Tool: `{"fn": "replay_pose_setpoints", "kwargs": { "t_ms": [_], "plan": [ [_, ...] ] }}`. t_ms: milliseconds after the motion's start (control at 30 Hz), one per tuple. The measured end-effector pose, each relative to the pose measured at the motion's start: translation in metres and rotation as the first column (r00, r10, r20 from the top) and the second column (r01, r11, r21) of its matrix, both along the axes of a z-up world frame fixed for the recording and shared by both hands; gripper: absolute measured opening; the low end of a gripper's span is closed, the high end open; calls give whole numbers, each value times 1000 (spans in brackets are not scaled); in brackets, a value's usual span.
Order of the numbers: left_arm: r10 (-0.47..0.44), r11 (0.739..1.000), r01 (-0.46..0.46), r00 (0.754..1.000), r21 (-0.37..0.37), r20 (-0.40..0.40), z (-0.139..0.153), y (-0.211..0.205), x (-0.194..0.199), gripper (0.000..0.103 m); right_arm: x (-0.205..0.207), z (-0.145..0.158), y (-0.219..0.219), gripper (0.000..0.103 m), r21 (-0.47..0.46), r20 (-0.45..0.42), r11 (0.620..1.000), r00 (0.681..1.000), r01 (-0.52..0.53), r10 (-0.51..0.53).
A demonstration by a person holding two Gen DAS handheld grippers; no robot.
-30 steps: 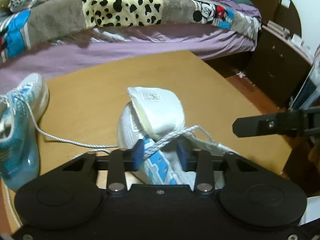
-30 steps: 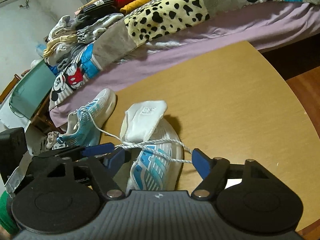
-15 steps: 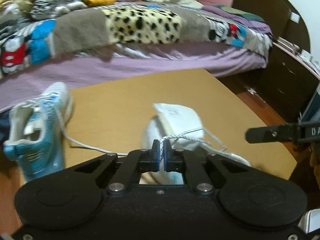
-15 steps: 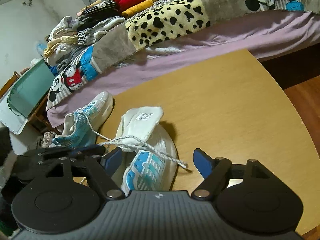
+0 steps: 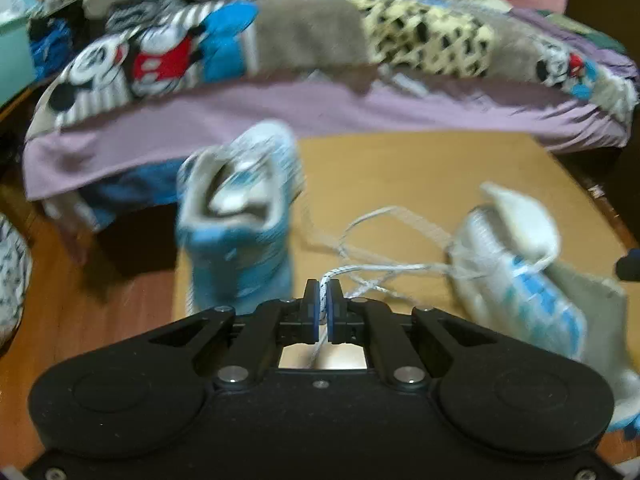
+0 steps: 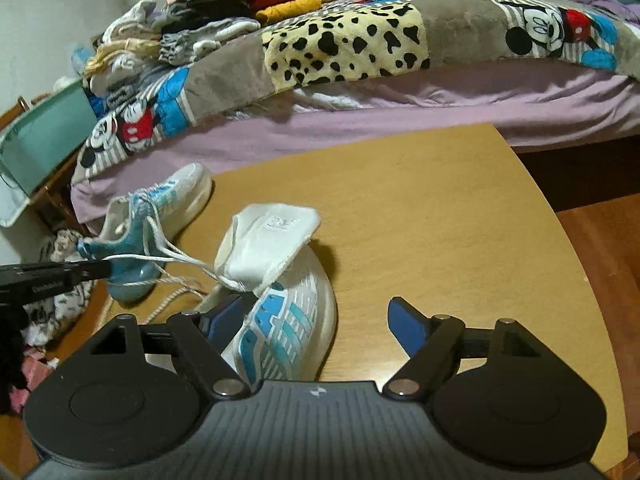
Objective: Lace up shoes with both hands
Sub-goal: 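Grasp the white tongue of the sneaker with the left gripper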
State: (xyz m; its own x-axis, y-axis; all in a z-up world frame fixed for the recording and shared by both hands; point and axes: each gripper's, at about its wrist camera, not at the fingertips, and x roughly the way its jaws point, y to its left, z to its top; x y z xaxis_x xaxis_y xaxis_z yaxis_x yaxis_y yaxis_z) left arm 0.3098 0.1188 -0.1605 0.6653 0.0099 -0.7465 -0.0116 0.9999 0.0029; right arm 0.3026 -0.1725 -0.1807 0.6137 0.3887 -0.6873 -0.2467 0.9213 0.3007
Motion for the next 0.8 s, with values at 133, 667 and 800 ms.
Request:
{"fn": "replay_pose_setpoints", "kwargs": {
  "t_ms": [133, 667, 800],
  "plan": [
    [41, 999, -40, 996, 6, -76, -10, 15, -2, 2, -2, -2, 6, 80, -17, 7, 1000, 1000, -7, 7],
    [-50, 995, 44, 997, -94, -56, 2, -5, -5, 56, 0, -7, 10, 81, 60, 30, 998, 1000, 1, -3],
    [-101, 978, 101, 995, -183, 8, 9, -22, 0, 56, -1, -6, 15, 81, 72, 11, 995, 998, -66, 65]
  ]
}}
